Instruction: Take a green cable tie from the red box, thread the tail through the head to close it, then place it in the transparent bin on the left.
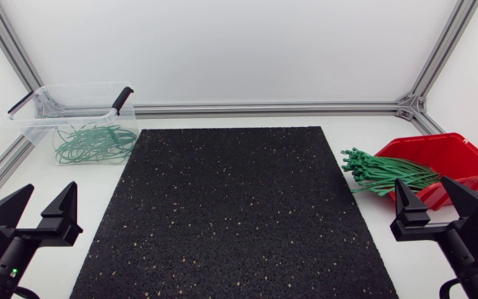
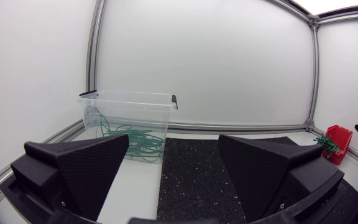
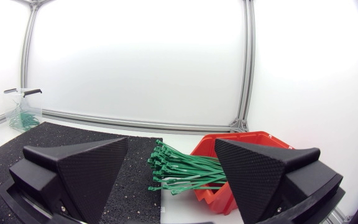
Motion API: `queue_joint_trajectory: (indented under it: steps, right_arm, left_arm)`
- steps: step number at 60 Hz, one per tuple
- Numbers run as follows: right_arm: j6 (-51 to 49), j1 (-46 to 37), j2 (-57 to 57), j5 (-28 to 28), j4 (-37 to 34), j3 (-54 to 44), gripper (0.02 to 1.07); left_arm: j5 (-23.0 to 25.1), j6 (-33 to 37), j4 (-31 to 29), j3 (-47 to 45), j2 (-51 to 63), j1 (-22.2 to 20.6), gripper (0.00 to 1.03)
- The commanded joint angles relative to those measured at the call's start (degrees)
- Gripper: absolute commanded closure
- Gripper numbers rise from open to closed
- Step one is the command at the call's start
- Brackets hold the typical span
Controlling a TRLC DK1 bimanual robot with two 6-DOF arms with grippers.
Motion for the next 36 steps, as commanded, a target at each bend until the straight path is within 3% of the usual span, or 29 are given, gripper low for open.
queue_joint_trajectory:
  steps: [1,15,25,36]
  right_arm:
    - [-0.56,0.46,-0.71,-0.14,0.34,0.30,0.05]
    - [-2.67,0.55,0.78,0.21,-2.38,9.44,0.05]
    - [-5.04,0.46,10.19,0.03,-5.64,19.02,0.05]
    - [-15.50,-2.53,22.67,-1.20,-10.65,28.25,0.05]
  left_arm:
    - [-0.42,-0.94,-0.36,-2.35,-0.39,-0.27,0.03]
    - [-0.42,-0.94,-0.36,-2.44,-0.39,-0.36,0.03]
    - [-0.34,-0.94,-0.27,-2.35,-0.39,-0.44,0.03]
    - [-0.42,-0.85,-0.36,-2.35,-0.39,-0.36,0.03]
